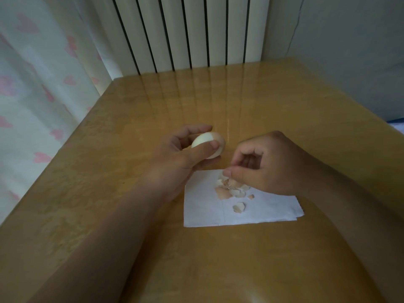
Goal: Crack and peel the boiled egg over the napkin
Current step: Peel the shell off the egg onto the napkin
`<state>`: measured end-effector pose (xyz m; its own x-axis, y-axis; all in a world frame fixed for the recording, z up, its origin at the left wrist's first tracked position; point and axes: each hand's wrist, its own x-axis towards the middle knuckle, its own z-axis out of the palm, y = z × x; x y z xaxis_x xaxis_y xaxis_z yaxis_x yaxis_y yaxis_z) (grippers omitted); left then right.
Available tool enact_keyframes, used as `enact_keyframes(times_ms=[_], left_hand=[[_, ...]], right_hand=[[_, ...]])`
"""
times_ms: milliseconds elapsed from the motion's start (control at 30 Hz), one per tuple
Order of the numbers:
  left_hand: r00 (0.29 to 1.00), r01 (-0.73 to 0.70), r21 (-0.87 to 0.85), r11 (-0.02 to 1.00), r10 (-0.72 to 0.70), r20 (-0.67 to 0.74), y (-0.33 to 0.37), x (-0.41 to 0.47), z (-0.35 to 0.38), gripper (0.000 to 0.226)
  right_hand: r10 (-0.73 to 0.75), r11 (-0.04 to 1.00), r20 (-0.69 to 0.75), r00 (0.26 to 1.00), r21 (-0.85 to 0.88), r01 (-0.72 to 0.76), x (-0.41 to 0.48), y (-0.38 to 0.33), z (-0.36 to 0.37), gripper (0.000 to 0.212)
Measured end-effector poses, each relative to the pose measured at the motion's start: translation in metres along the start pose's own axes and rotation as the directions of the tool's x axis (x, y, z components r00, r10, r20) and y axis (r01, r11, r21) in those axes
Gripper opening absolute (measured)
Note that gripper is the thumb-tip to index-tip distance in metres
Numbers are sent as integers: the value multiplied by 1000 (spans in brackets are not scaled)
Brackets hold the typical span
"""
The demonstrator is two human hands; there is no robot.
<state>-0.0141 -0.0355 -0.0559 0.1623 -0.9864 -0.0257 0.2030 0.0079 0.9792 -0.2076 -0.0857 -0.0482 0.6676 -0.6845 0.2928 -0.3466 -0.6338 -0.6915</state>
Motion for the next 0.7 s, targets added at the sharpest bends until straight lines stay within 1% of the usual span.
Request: enact_keyframes(times_ms=[67,133,167,267,300,367,400,433,533,700], left_hand=[[999,24,-31,999,-22,43,0,0,-1,45],[997,40,-62,997,-35,75,-1,1,-1,46],[996,47,-75,996,-40,82,0,1,-1,46],[994,72,-87,994,-64,83,-1,1,-2,47],[993,77,-83,994,-70,92,-1,1,-2,50],[990,79,-73,994,-69,123,-3,2,-3,58],[988,74,-60,995,-65,137,-3,2,-3,59],[987,62,-40,997,-56,149,-4,2,-4,58],[984,6,48,999,-14,180,-5,2,-6,58],[988,-102,188,977,77,131,-5,-2,-2,54]], right_hand=[[-8,1000,-18,1000,-11,7,1,0,-1,15],[6,1000,-2,1000,9,-6,0,0,-2,10],[3,1000,-22,1000,12,-3,0,0,-1,10],[-35,998,-201,979,38,44,2,0,0,9],[-34,998,-242,970,37,44,3,-1,0,12],[-13,1000,-258,966,-4,13,3,0,2,32],[-8,1000,-254,967,-14,4,4,0,3,39],[-8,1000,-252,968,-7,6,4,1,3,41],[-30,999,-261,965,17,36,5,2,6,34],[-129,991,-313,941,-76,111,5,3,10,30]])
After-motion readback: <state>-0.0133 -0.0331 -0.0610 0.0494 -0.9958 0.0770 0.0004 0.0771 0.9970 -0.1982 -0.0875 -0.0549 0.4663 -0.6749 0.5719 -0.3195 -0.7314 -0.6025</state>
